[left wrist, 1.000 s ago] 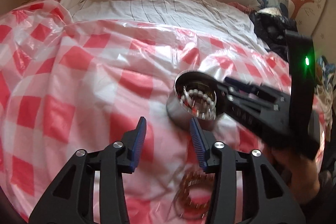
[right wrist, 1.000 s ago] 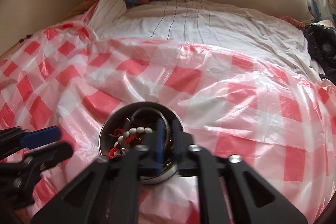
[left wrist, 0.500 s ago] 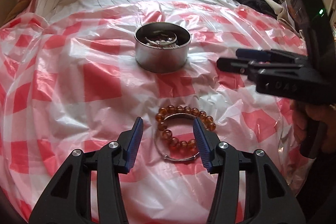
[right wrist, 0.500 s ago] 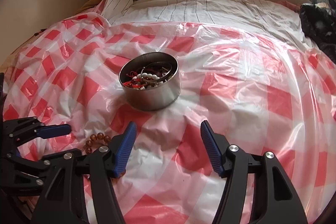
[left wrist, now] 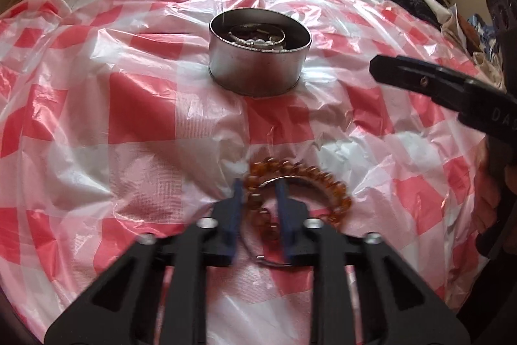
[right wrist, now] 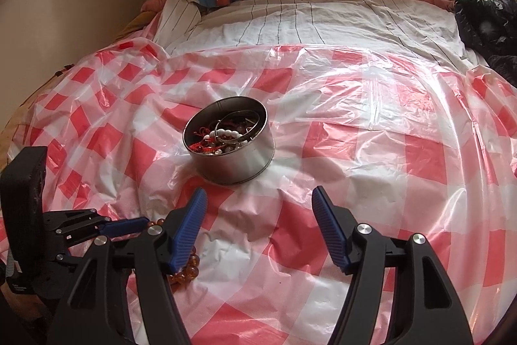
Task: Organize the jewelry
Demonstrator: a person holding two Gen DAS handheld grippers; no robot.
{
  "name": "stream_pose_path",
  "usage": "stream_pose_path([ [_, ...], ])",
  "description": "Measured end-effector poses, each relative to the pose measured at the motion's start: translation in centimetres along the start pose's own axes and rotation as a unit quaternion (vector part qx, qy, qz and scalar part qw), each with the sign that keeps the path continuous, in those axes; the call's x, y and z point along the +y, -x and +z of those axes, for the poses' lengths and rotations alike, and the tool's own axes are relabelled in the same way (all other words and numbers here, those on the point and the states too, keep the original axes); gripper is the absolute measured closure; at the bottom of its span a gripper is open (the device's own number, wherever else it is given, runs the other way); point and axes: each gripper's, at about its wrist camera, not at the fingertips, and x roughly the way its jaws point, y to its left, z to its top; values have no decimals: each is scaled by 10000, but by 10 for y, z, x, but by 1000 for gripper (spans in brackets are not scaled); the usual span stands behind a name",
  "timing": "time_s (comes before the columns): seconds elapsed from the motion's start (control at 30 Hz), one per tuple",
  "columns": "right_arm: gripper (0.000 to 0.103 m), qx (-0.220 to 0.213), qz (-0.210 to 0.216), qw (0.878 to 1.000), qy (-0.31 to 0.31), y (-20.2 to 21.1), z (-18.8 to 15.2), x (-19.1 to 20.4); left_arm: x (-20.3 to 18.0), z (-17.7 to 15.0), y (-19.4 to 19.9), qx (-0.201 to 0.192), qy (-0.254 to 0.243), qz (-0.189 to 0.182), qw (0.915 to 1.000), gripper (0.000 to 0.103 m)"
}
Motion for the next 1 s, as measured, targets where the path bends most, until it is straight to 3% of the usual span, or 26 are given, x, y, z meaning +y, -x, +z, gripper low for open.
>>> stream_pose_path([
  [0.13, 37, 36, -15, 10000, 49, -2, -1, 1, -7, 3, 13, -203, -243, -38, 9995, 93],
  [0.27, 37, 125, -41, 9999, 20, -4, -3, -2, 21, 12, 35, -723, 445, -412, 9955, 93],
  [0.37, 37, 256, 107, 9995, 168, -9, -6, 4, 48, 14, 45, -987, 1093, -211, 9889, 93],
  [0.43, 37, 409, 343, 9977, 415, -15, -10, 17, 63, 11, 40, -869, 1467, 12, 9854, 93],
  [0.53, 38, 666, 678, 9913, 915, -25, -21, 45, 69, 10, 29, -620, 1628, 129, 9846, 93],
  [0.6, 51, 807, 695, 9860, 1282, -32, -29, 63, 66, 10, 27, -581, 1529, 184, 9864, 93],
  [0.77, 75, 1098, 90, 9724, 2056, -51, -51, 84, 65, 8, 16, -299, 1465, 279, 9884, 90],
  [0.8, 93, 1120, 146, 9735, 1987, -50, -50, 82, 65, 8, 13, -243, 1472, 271, 9884, 89],
  [0.83, 98, 1087, 127, 9748, 1946, -48, -49, 79, 66, 6, 12, -207, 1437, 264, 9891, 88],
  [1.0, 98, 786, -190, 9859, 1468, -40, -35, 53, 57, 4, 9, -106, 1193, 349, 9922, 81],
])
